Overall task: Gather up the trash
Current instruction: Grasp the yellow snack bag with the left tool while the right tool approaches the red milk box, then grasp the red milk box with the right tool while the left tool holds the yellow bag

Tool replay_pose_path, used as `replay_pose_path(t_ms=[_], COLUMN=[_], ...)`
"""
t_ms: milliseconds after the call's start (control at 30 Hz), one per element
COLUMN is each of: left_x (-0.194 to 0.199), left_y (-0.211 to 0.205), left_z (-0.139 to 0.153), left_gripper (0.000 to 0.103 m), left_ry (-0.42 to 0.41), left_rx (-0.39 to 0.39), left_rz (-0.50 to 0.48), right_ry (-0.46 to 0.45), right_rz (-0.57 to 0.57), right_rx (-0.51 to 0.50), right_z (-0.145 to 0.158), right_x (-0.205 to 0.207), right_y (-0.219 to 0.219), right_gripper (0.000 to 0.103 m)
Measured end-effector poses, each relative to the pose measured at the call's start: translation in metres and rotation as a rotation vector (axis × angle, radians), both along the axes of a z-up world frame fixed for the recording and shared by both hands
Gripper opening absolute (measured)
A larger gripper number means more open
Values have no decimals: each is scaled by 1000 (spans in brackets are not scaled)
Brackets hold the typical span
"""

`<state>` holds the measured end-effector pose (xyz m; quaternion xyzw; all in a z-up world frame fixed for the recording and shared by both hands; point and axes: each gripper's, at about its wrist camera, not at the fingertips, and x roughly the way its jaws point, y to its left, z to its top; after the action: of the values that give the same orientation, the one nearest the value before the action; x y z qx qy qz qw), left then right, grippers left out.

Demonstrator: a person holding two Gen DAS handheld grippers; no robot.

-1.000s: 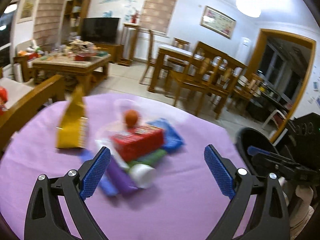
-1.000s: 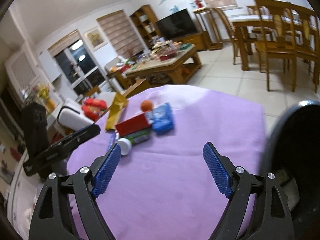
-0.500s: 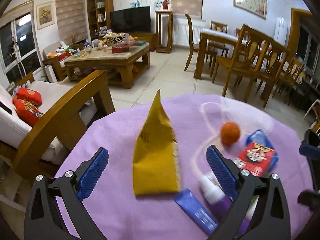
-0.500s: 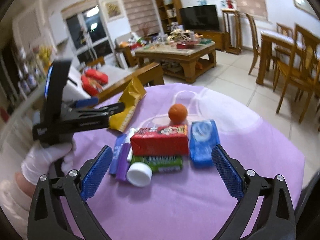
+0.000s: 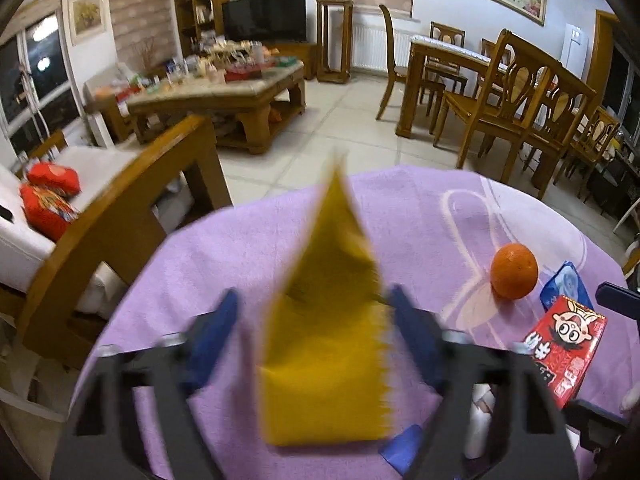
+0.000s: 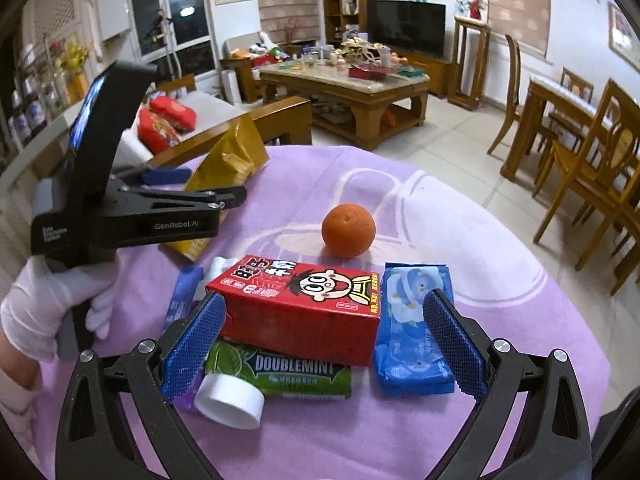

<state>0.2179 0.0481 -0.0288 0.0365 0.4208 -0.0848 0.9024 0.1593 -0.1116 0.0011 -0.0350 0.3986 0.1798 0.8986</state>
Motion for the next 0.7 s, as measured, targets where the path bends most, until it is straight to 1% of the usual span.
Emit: replay_pose_path(t_ms=[67, 133, 167, 233, 333, 433, 467, 533, 567, 633, 700], left_x=[0, -2, -4, -6, -10, -15, -17, -22, -24, -27, -32], left_y=[1, 2, 3, 3, 2, 4, 5, 8, 8, 8, 8], left_z=[-1, 1, 2, 0, 2, 5, 6, 8, 10, 11, 14], left_gripper=[60, 58, 57, 55, 53, 53, 53, 53, 52, 52, 52], left_ry=[10, 5, 5, 12, 8, 3, 0, -8, -11, -19, -26], left_rx=[-14, -34, -38, -46, -62, -74, -76, -89, -93, -93, -98], left_rz=[-5, -7, -11, -22, -26, -24, -22, -19, -21, -25, -35], right_ry=[11, 31, 37, 37, 41, 49, 54, 53, 39, -4, -32], right_rz=[12, 25, 25, 22, 28, 34, 31, 12, 1, -3, 1], right_rx=[17, 24, 21, 17, 35, 29, 28, 34, 47, 67, 34], right_z=[-2, -4, -5, -5, -5, -4, -2, 2, 4, 11, 16], right_x=[3, 5, 6, 7, 4, 3, 1, 1, 0, -1, 3], right_y=[-1, -1, -2, -3, -6, -5, -4, -5, -4, -4, 3], right_gripper=[88, 70, 67, 53, 44, 44, 47, 87, 92, 93, 93])
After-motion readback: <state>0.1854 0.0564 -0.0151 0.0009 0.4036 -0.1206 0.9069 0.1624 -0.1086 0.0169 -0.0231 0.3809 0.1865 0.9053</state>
